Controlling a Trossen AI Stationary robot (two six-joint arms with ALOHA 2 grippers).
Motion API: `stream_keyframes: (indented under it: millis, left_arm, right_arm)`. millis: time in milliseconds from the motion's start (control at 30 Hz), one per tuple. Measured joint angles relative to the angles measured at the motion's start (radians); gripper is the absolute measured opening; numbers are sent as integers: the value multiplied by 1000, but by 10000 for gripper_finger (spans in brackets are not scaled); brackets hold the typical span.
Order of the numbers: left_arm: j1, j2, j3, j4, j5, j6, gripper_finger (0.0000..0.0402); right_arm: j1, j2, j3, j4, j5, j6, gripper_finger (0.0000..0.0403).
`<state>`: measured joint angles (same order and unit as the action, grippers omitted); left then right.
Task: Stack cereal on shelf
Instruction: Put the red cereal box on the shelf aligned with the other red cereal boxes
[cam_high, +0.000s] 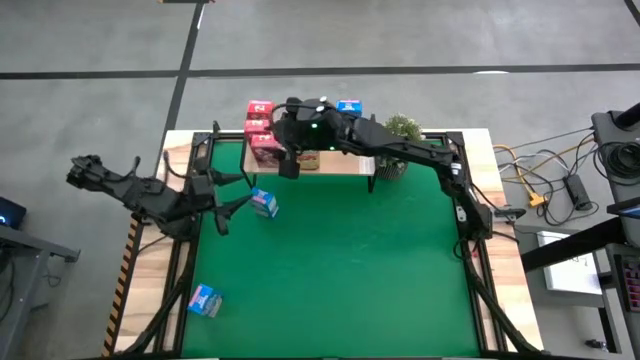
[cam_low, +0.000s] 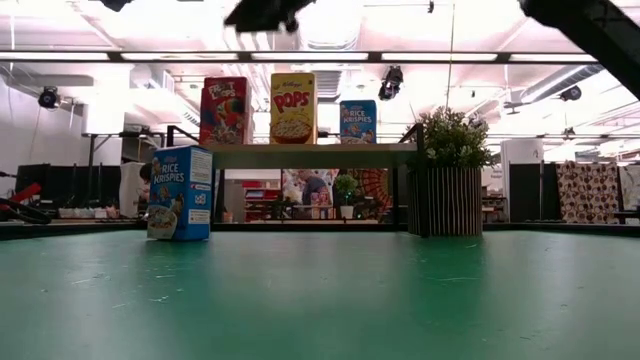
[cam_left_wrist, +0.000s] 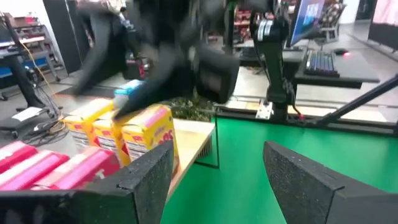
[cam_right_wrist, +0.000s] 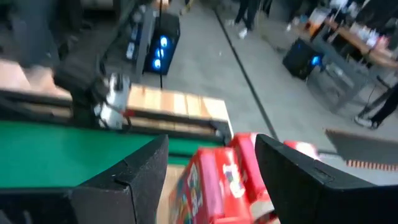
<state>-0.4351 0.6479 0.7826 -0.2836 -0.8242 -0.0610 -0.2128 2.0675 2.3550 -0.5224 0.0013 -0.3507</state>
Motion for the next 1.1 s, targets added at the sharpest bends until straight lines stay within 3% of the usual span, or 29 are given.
stream_keyframes:
  millis: [233,400,567,733,867,967,1100]
  left_arm:
    - [0,101,0,77,-5,-38,232]
    - [14,166,14,138,-4,-35,228]
    - [66,205,60,126,35,-29,199]
    - [181,215,113,35,49,-27,137]
    - [312,213,124,-8,59,-27,70]
    - [425,218,124,-25,162,-27,18]
    - [582,231,124,-27,343,-10,9]
  right_arm:
    - [58,-104,1,-29,-4,0,205]
    - [109,-196,1,-162,-2,0,120]
    - [159,-267,-7,-341,-2,2,21]
    - [208,-307,-50,-436,-1,49,11]
    - [248,-348,-160,-416,6,78,9]
    - [284,-391,-272,-369,89,91,9]
    - [318,-463,-441,-278,216,98,9]
